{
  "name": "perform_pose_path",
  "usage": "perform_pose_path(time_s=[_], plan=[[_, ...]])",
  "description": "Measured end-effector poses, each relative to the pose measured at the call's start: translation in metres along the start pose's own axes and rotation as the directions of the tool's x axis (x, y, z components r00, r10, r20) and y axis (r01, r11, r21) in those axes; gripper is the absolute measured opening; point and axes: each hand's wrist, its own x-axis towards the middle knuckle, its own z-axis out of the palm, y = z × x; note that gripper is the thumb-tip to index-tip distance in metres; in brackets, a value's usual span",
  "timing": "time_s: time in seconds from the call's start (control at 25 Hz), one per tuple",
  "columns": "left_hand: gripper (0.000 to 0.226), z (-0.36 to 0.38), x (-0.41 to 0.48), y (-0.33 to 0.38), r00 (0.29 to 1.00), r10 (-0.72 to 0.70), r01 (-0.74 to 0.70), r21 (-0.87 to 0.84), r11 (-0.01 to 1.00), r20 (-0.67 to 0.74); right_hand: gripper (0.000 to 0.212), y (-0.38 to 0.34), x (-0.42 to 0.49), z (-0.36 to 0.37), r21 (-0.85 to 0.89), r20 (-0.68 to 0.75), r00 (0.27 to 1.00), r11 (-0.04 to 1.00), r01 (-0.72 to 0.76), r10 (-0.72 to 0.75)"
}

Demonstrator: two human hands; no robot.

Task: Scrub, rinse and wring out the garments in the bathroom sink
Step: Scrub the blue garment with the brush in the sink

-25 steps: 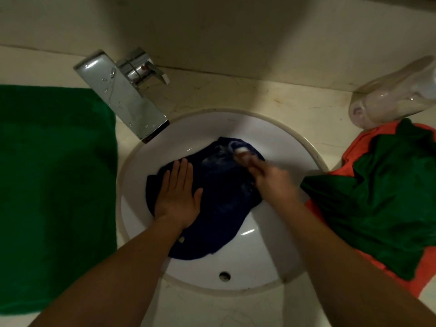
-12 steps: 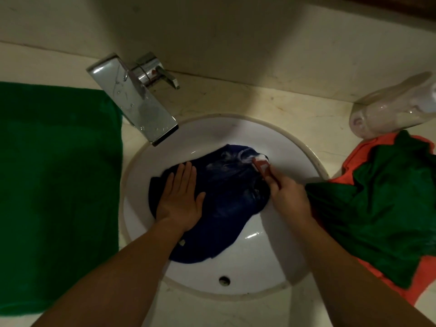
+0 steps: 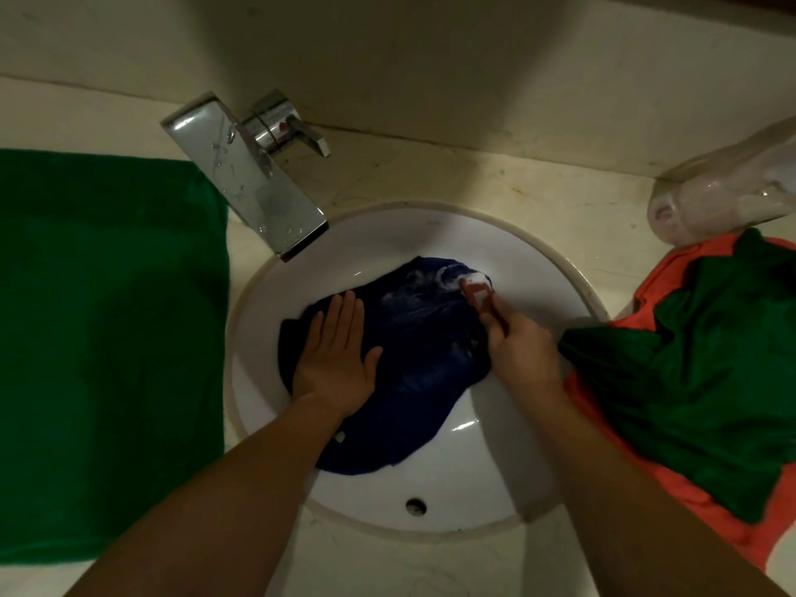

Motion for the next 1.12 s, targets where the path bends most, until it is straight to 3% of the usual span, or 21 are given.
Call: perform_pose_path(time_s=[0.08,0.16,0.2,0.32,0.4,0.48,0.56,0.64,0.72,0.8,0.88,0.96,1.04,1.12], plan=[[0.076,0.000,0.000,0.001,1.000,-0.009,0.009,0.013,1.000,-0.001,0.042,-0.033,-0.024,0.027,0.081,0.074,0.982,0.983,0.166,-0.172],[0.077,0.000,-0.001,0.001,1.000,-0.018,0.018,0.027,0.999,0.004,0.041,-0.048,-0.039,0.050,0.111,0.182,0.920,0.937,0.332,-0.348],[0.076,0.000,-0.001,0.000,1.000,-0.020,0.019,0.026,0.999,0.003,0.040,-0.045,-0.034,0.047,0.084,0.186,0.922,0.940,0.329,-0.339],[0.071,-0.001,-0.002,-0.001,1.000,-0.003,0.003,0.008,1.000,0.016,0.036,-0.006,0.004,0.007,-0.032,0.071,0.994,0.996,0.080,-0.077],[0.070,-0.002,-0.003,0.000,1.000,0.021,-0.021,0.008,1.000,0.020,0.038,0.002,0.005,-0.007,-0.053,0.023,1.000,0.998,0.016,-0.015],[0.072,-0.001,-0.006,-0.001,0.997,0.067,-0.068,0.023,0.997,0.042,0.041,-0.028,-0.011,0.009,0.036,0.045,0.990,0.991,0.130,-0.131],[0.073,0.001,-0.010,-0.006,0.989,0.123,-0.128,0.061,0.990,0.084,0.043,-0.054,-0.025,0.035,0.051,0.191,0.928,0.947,0.316,-0.320],[0.072,-0.001,-0.012,-0.011,0.986,0.126,-0.133,0.070,0.989,0.107,0.042,-0.050,-0.021,0.036,-0.015,0.234,0.908,0.932,0.362,-0.349],[0.072,-0.005,-0.012,-0.012,0.989,0.102,-0.109,0.062,0.992,0.103,0.042,-0.021,0.003,0.010,-0.057,0.113,0.988,0.992,0.115,-0.108],[0.072,-0.007,-0.012,-0.010,0.991,0.098,-0.103,0.053,0.993,0.091,0.047,0.005,0.007,-0.009,-0.060,-0.001,0.999,0.997,-0.041,0.041],[0.073,-0.005,-0.012,-0.008,0.992,0.094,-0.098,0.054,0.994,0.079,0.042,-0.005,-0.012,0.002,0.082,-0.011,1.000,0.997,0.003,-0.002],[0.072,-0.005,-0.013,-0.007,0.993,0.093,-0.098,0.060,0.993,0.076,0.042,-0.032,-0.036,0.033,0.168,0.096,0.977,0.971,0.172,-0.190],[0.072,-0.006,-0.012,-0.007,0.994,0.086,-0.089,0.058,0.994,0.065,0.042,-0.041,-0.046,0.052,0.154,0.210,0.907,0.928,0.339,-0.366],[0.071,-0.006,-0.011,-0.009,0.995,0.079,-0.082,0.043,0.996,0.062,0.042,-0.027,-0.022,0.037,0.073,0.174,0.948,0.964,0.256,-0.265]])
